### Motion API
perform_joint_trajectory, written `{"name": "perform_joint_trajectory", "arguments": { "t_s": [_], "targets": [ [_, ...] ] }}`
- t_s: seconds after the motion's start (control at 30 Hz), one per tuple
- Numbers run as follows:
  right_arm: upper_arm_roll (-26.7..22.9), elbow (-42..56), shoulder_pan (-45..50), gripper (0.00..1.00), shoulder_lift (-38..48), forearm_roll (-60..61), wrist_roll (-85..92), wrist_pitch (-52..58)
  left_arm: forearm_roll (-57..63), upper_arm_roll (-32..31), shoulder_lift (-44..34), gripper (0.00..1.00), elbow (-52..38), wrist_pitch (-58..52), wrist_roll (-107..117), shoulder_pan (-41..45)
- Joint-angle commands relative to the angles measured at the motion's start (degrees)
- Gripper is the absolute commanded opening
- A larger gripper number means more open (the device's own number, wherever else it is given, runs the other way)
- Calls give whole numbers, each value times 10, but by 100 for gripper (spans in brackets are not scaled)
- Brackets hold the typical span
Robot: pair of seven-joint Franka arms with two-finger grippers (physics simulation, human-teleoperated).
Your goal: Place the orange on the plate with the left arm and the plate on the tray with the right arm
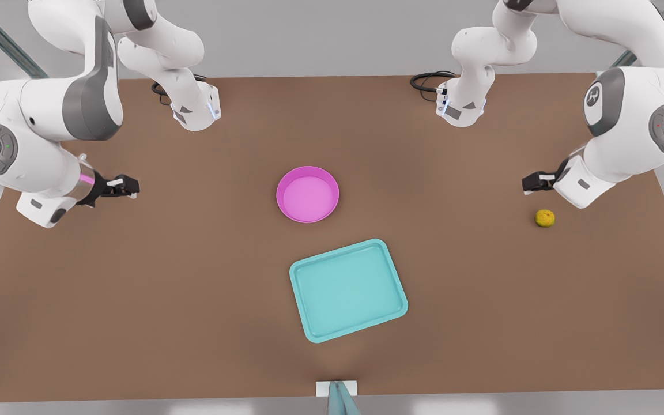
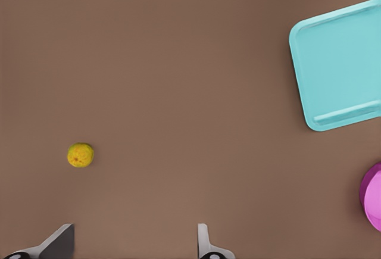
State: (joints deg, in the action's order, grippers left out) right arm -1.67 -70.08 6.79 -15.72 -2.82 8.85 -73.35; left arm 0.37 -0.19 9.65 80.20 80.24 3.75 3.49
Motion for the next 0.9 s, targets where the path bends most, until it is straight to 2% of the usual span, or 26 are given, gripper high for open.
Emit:
{"name": "perform_joint_trajectory", "arguments": {
  "t_s": [0.0,0.03,0.07,0.13,0.23,0.27,0.37,0.53,0.7,0.87],
  "targets": [
    [0,0,1,100,-2,-1,13,-20,0,1,0,100,0,17,5,-1],
    [0,0,1,100,-2,-1,13,-20,5,5,3,100,1,19,9,-2],
    [0,1,1,100,-2,-1,14,-21,9,22,22,100,41,18,-1,-16],
    [0,1,2,100,-3,-1,14,-21,23,22,52,100,146,163,5,-47],
    [0,18,2,100,-13,-1,13,-21,24,34,99,100,210,301,-91,-105],
    [0,18,2,100,-12,-1,13,-19,24,35,98,100,270,354,-102,-107],
    [0,18,2,100,-14,1,13,-18,24,92,110,100,293,389,-273,-107],
    [0,17,1,100,-14,10,14,-17,24,126,132,100,335,474,-369,-110],
    [0,15,-1,100,-15,11,15,-21,23,128,147,100,367,498,-369,-120],
    [1,15,-1,100,-21,12,13,-21,16,127,159,100,370,472,-364,-120]
  ]
}}
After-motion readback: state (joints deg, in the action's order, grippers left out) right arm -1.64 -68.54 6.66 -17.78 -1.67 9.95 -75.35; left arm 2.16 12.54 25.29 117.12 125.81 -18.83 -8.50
